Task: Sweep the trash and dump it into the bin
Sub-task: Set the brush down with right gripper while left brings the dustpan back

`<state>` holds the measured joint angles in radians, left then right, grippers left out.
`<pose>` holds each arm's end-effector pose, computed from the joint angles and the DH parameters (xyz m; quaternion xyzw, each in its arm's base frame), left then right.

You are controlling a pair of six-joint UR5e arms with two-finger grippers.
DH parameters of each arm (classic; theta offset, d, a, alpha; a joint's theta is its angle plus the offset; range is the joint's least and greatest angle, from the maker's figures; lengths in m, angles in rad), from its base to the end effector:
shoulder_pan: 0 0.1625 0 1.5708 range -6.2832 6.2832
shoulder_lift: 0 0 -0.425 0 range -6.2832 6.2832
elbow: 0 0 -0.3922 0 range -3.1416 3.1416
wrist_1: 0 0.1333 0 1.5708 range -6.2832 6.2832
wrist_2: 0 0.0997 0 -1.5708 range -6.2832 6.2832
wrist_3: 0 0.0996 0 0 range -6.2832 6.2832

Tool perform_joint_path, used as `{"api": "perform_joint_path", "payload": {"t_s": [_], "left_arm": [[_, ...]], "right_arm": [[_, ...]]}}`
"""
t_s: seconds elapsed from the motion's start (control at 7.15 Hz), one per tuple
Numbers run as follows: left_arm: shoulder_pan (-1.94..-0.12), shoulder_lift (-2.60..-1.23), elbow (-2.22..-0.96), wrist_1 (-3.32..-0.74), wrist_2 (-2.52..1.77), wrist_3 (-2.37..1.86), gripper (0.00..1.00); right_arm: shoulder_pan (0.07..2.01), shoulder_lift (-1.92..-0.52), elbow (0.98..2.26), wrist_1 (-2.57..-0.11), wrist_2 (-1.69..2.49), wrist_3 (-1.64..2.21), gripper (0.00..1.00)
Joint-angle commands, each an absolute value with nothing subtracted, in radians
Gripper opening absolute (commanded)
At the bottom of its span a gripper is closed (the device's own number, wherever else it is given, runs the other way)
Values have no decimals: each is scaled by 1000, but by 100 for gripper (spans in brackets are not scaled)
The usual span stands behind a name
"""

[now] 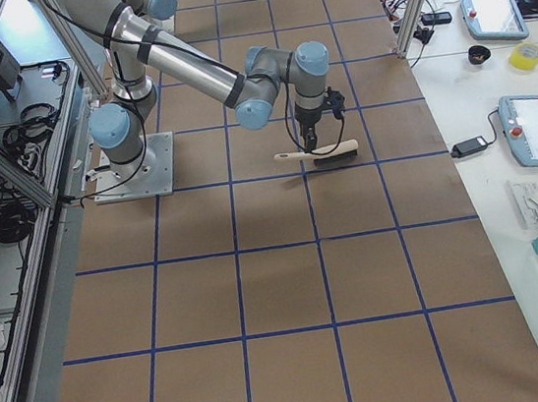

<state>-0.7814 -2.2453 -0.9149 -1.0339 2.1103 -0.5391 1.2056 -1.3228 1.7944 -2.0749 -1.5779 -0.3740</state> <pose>0.5005 -0.6122 0.4623 -0.6281 0.6915 -0.2129 0.2864 -0.0749 -0.5672 0.3000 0.0043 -0.9999 0.0139 0.0092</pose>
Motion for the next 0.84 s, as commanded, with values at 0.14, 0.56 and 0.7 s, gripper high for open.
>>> {"api": "perform_joint_path", "payload": {"t_s": [0.14,0.56,0.7], "left_arm": [[-802,-2218,-919,-1072,2108,-491,0],[-802,-2188,-905,-1204,1958,-515,0],[-802,-2178,-885,-1291,1897,-562,0]], "right_arm": [[1265,-1445,1764,-2015,-1558,-338,89],[1354,-1500,1660,-1796,-1549,-241,100],[1383,-1500,1617,-1751,-1554,-239,100]]}}
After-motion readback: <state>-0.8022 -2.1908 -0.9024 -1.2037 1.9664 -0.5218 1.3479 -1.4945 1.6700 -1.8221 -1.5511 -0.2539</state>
